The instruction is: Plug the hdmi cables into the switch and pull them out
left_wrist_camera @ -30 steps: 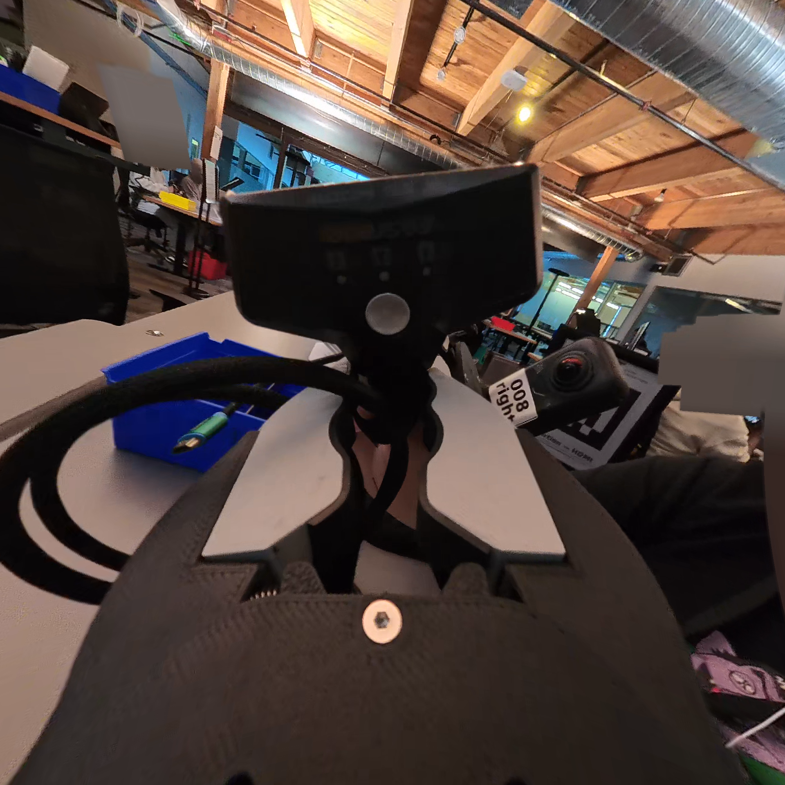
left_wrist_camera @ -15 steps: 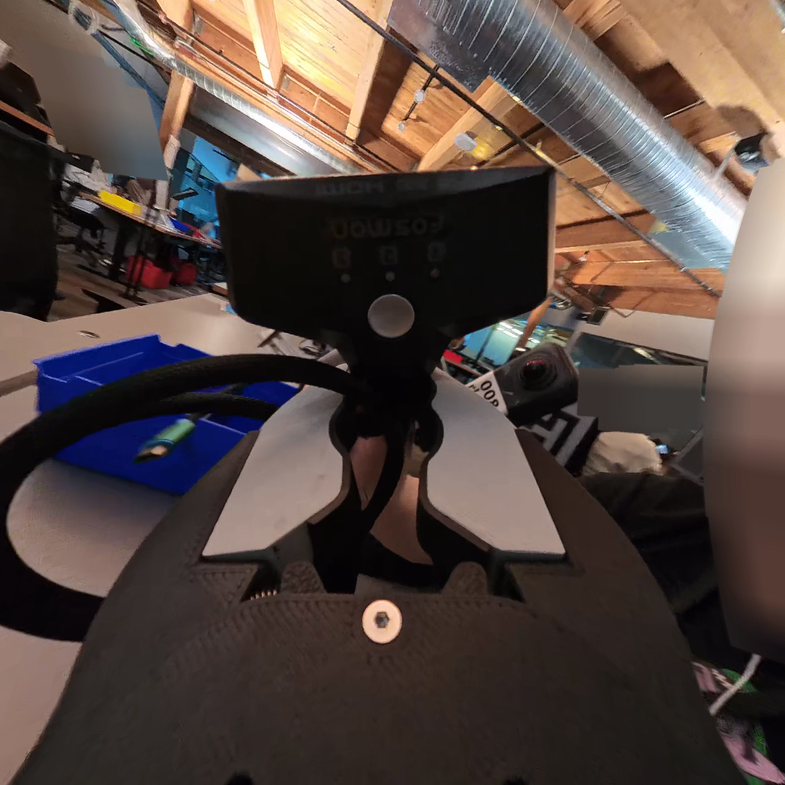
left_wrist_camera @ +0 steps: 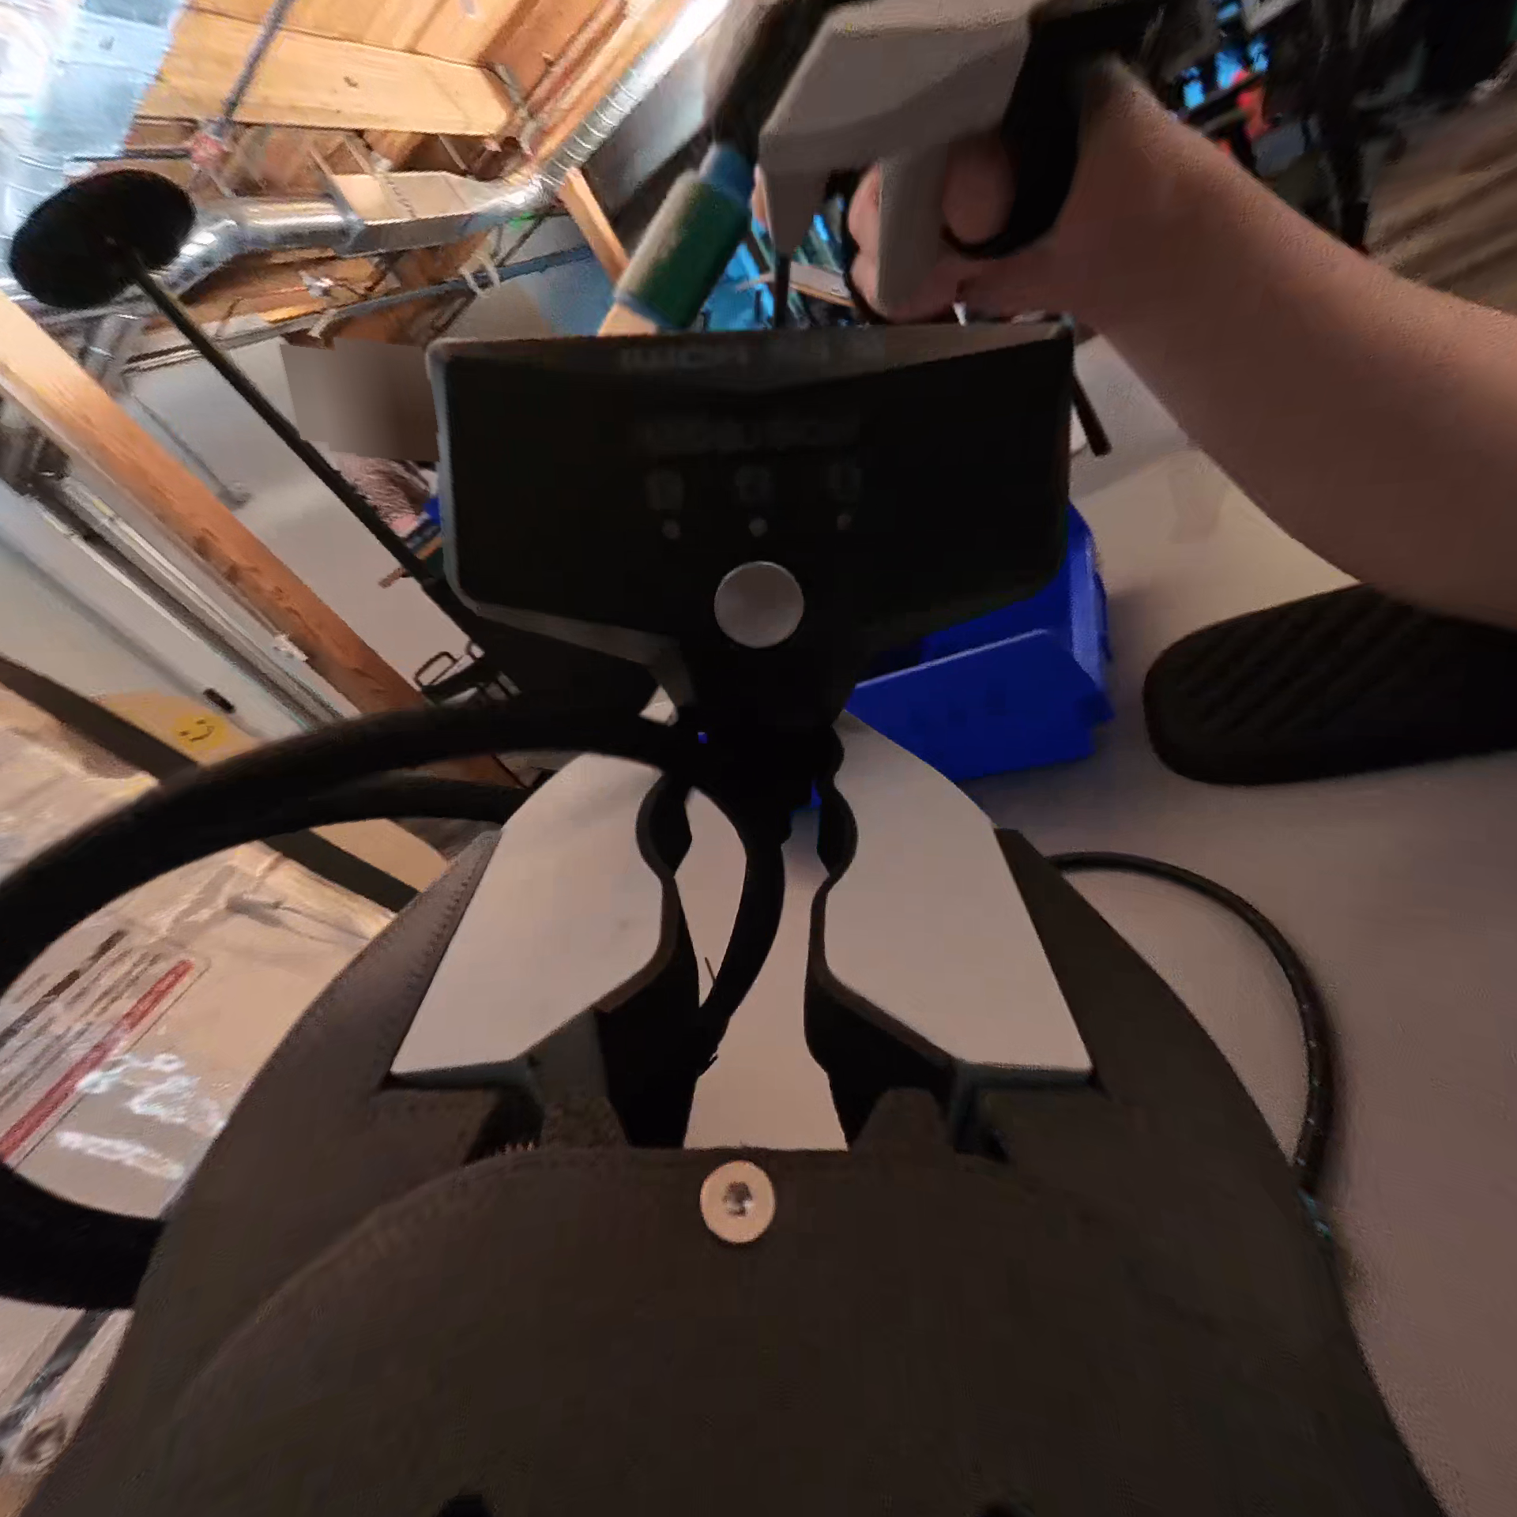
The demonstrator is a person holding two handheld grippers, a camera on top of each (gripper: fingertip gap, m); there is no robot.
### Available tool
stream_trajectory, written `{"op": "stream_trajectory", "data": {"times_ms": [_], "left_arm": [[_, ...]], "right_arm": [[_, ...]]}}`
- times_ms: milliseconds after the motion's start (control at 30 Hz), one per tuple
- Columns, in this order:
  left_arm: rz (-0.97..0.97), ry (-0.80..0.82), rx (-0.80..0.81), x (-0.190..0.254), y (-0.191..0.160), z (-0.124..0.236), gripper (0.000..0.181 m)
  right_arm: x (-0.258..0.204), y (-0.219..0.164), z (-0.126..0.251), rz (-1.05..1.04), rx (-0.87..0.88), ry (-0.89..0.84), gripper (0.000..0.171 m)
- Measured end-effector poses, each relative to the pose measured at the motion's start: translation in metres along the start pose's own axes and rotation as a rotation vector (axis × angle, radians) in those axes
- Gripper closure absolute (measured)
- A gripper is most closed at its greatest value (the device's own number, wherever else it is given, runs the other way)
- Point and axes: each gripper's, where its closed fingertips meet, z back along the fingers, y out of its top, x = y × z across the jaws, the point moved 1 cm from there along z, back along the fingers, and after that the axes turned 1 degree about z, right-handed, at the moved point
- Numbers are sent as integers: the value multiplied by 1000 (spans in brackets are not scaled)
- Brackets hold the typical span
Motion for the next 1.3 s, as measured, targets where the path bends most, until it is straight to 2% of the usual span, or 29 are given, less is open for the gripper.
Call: {"op": "stream_trajectory", "data": {"times_ms": [233,500,700,900,1300], "left_arm": [[-41,-134,-124,29,-26,-16,154],[-97,-193,-175,48,-37,-26,154],[-135,-206,-201,52,-39,-26,154],[-107,-294,-245,61,-42,-21,154],[-159,-289,-336,59,-49,-18,154]], "right_arm": [[-29,9,24,86,-61,156,164],[-44,-3,15,63,-142,247,164],[-51,-13,7,64,-161,298,164],[-58,-16,10,73,-151,347,164],[-57,-26,9,-115,-120,430,164]]}}
